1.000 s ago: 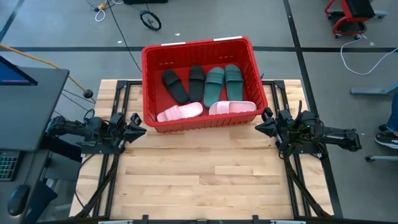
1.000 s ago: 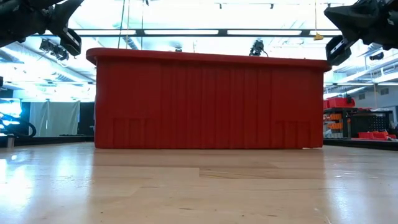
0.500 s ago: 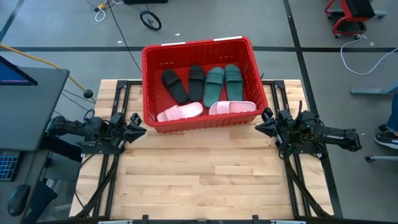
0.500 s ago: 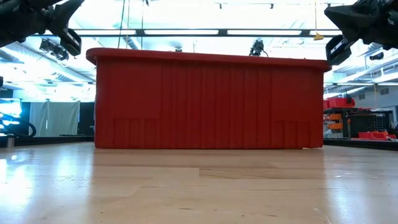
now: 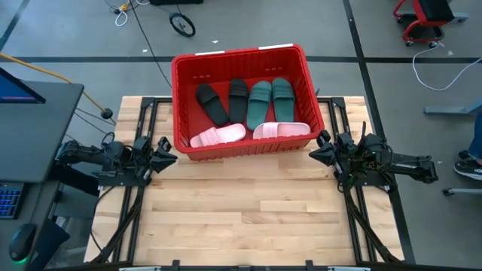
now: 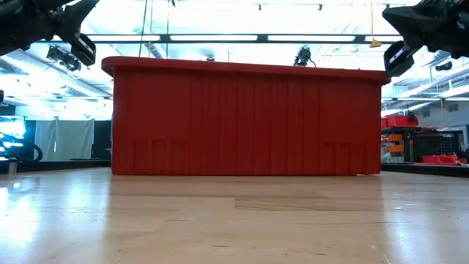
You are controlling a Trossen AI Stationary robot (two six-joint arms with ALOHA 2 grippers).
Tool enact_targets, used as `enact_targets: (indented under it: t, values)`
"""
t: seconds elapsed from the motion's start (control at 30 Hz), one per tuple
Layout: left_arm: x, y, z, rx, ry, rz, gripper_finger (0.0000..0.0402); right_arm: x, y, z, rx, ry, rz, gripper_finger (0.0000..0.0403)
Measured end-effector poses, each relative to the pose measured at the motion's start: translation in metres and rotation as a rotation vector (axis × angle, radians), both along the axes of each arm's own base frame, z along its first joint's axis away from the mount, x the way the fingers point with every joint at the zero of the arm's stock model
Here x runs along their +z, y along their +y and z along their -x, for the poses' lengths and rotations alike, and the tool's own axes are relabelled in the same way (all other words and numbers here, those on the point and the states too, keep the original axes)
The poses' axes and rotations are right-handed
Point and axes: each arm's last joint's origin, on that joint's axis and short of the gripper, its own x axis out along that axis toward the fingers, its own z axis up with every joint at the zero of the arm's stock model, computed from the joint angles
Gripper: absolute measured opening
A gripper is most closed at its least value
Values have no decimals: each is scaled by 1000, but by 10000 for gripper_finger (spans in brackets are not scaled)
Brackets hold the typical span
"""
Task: Pick and place slides into bin
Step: Return to Home Position
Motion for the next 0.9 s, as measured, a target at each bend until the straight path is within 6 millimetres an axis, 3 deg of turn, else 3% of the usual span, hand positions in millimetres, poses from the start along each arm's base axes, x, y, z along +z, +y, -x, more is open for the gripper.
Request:
enact_targets:
  t: [0.9]
  values:
    - [0,0,0,0,0,0,64,0,0,0,0,-1,1,14]
